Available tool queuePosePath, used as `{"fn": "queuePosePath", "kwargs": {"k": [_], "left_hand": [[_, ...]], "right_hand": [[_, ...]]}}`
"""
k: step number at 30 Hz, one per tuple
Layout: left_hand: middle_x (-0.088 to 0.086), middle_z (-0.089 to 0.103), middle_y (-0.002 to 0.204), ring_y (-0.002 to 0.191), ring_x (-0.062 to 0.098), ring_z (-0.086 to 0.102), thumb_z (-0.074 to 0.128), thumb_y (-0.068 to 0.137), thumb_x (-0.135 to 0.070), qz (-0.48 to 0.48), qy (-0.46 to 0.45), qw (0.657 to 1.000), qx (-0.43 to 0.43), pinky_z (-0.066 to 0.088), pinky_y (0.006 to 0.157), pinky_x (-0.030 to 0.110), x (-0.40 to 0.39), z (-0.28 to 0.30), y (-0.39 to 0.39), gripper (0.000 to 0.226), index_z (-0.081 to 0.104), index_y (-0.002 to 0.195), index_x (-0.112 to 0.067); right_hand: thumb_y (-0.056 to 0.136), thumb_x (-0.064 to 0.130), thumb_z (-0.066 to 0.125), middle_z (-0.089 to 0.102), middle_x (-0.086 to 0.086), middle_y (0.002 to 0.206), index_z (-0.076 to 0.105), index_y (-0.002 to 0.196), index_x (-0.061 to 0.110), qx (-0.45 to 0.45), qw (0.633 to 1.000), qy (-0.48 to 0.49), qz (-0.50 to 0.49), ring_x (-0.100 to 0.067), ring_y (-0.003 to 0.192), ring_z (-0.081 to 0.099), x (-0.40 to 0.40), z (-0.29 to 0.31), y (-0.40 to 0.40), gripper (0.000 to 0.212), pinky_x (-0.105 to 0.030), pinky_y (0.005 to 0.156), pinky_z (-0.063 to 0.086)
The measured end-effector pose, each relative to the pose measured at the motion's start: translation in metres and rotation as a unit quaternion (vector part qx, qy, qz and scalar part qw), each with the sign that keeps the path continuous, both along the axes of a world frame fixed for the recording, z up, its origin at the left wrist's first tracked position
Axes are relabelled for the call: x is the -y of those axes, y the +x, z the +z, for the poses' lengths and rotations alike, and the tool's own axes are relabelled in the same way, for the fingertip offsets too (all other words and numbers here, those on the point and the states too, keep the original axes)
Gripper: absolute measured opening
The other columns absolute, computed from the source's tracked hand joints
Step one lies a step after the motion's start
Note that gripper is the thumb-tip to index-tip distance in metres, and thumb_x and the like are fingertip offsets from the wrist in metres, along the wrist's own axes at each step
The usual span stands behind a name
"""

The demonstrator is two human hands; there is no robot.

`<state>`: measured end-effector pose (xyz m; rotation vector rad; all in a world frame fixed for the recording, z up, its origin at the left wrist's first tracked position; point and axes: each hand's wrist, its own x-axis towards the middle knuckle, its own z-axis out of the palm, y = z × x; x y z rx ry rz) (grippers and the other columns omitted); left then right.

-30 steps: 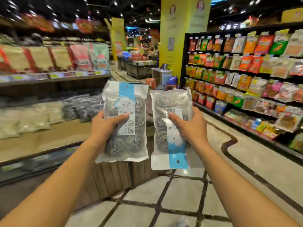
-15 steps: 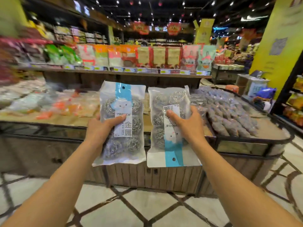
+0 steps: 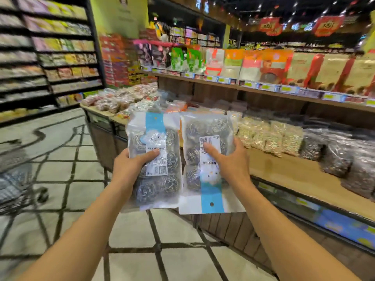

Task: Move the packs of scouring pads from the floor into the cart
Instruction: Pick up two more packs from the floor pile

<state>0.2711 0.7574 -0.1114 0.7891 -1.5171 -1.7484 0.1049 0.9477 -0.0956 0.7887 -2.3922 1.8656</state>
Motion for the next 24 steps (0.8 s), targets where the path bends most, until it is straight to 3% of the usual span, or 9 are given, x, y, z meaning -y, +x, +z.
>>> {"fn": "queuePosePath", "kwargs": {"k": [2, 4, 7, 10, 12, 14, 17, 19, 24], "left_hand": [[0.007, 0.081, 0.098, 0.09, 0.03, 0.078, 0.092, 0.07, -0.022, 0.026, 0.004, 1.0, 0.006, 0.062, 0.081, 0.046, 0.029, -0.005, 0.001, 0.047, 0.075, 0.112, -0.012], [0.007, 0.081, 0.096, 0.085, 0.028, 0.079, 0.09, 0.072, -0.02, 0.049, 0.012, 0.999, 0.006, 0.063, 0.072, 0.04, 0.057, -0.007, -0.001, 0.046, 0.074, 0.113, -0.011], [0.006, 0.081, 0.092, 0.078, 0.025, 0.079, 0.089, 0.075, -0.016, 0.086, 0.021, 0.996, 0.007, 0.061, 0.059, 0.032, 0.1, -0.007, -0.006, 0.041, 0.073, 0.112, -0.013], [0.01, 0.081, 0.096, 0.081, 0.027, 0.079, 0.088, 0.075, -0.016, 0.123, 0.024, 0.992, 0.017, 0.063, 0.065, 0.035, 0.146, -0.005, -0.013, 0.041, 0.073, 0.113, -0.011], [0.011, 0.081, 0.097, 0.083, 0.027, 0.079, 0.088, 0.075, -0.017, 0.151, 0.022, 0.988, 0.033, 0.063, 0.067, 0.035, 0.176, -0.001, -0.015, 0.042, 0.073, 0.114, -0.009], [0.008, 0.081, 0.093, 0.08, 0.025, 0.079, 0.088, 0.077, -0.015, 0.173, 0.006, 0.984, 0.049, 0.063, 0.066, 0.034, 0.198, 0.003, -0.014, 0.038, 0.072, 0.111, -0.011], [0.008, 0.081, 0.09, 0.077, 0.026, 0.079, 0.087, 0.077, -0.015, 0.217, 0.007, 0.974, 0.07, 0.064, 0.072, 0.04, 0.242, 0.005, -0.01, 0.037, 0.069, 0.109, -0.011], [0.008, 0.081, 0.088, 0.074, 0.026, 0.079, 0.087, 0.077, -0.018, 0.228, 0.018, 0.971, 0.072, 0.063, 0.067, 0.037, 0.268, 0.005, -0.005, 0.04, 0.068, 0.111, -0.011], [0.002, 0.079, 0.073, 0.055, 0.013, 0.074, 0.084, 0.08, -0.015, 0.264, 0.024, 0.961, 0.073, 0.053, 0.043, 0.02, 0.332, 0.002, 0.004, 0.035, 0.064, 0.109, -0.011]], "right_hand": [[0.081, 0.052, 0.082, 0.053, 0.023, 0.112, 0.052, 0.137, 0.022, -0.002, 1.0, 0.011, 0.021, -0.009, 0.111, 0.05, 0.036, -0.004, -0.007, 0.07, -0.031, 0.098, 0.041], [0.079, 0.057, 0.083, 0.063, 0.016, 0.116, 0.056, 0.132, 0.021, 0.005, 0.999, 0.017, 0.041, -0.012, 0.109, 0.06, 0.075, -0.009, -0.017, 0.07, -0.038, 0.1, 0.048], [0.078, 0.049, 0.086, 0.066, 0.022, 0.107, 0.058, 0.119, 0.032, 0.033, 0.996, -0.011, 0.087, 0.004, 0.097, 0.063, 0.137, -0.018, -0.04, 0.052, -0.037, 0.097, 0.053], [0.078, 0.046, 0.087, 0.066, 0.027, 0.105, 0.06, 0.107, 0.041, 0.056, 0.989, -0.027, 0.133, 0.01, 0.094, 0.063, 0.199, -0.018, -0.062, 0.04, -0.034, 0.094, 0.053], [0.072, 0.058, 0.086, 0.068, 0.018, 0.117, 0.062, 0.117, 0.038, 0.055, 0.986, -0.02, 0.159, -0.003, 0.107, 0.066, 0.241, -0.017, -0.074, 0.055, -0.04, 0.101, 0.052], [0.063, 0.073, 0.083, 0.068, 0.009, 0.129, 0.058, 0.134, 0.032, 0.056, 0.983, -0.018, 0.176, -0.016, 0.119, 0.065, 0.274, -0.019, -0.082, 0.087, -0.048, 0.104, 0.052], [0.061, 0.079, 0.081, 0.054, 0.002, 0.152, 0.045, 0.152, 0.025, 0.053, 0.972, -0.005, 0.228, -0.022, 0.139, 0.051, 0.335, -0.021, -0.087, 0.111, -0.051, 0.114, 0.043], [0.071, 0.064, 0.083, 0.043, 0.0, 0.16, 0.038, 0.157, 0.019, 0.062, 0.966, -0.01, 0.249, -0.023, 0.147, 0.041, 0.37, -0.022, -0.085, 0.107, -0.043, 0.12, 0.034], [0.082, 0.046, 0.082, 0.046, 0.002, 0.154, 0.033, 0.158, 0.013, 0.078, 0.952, -0.01, 0.297, -0.019, 0.143, 0.042, 0.458, -0.033, -0.08, 0.096, -0.026, 0.107, 0.032]]}}
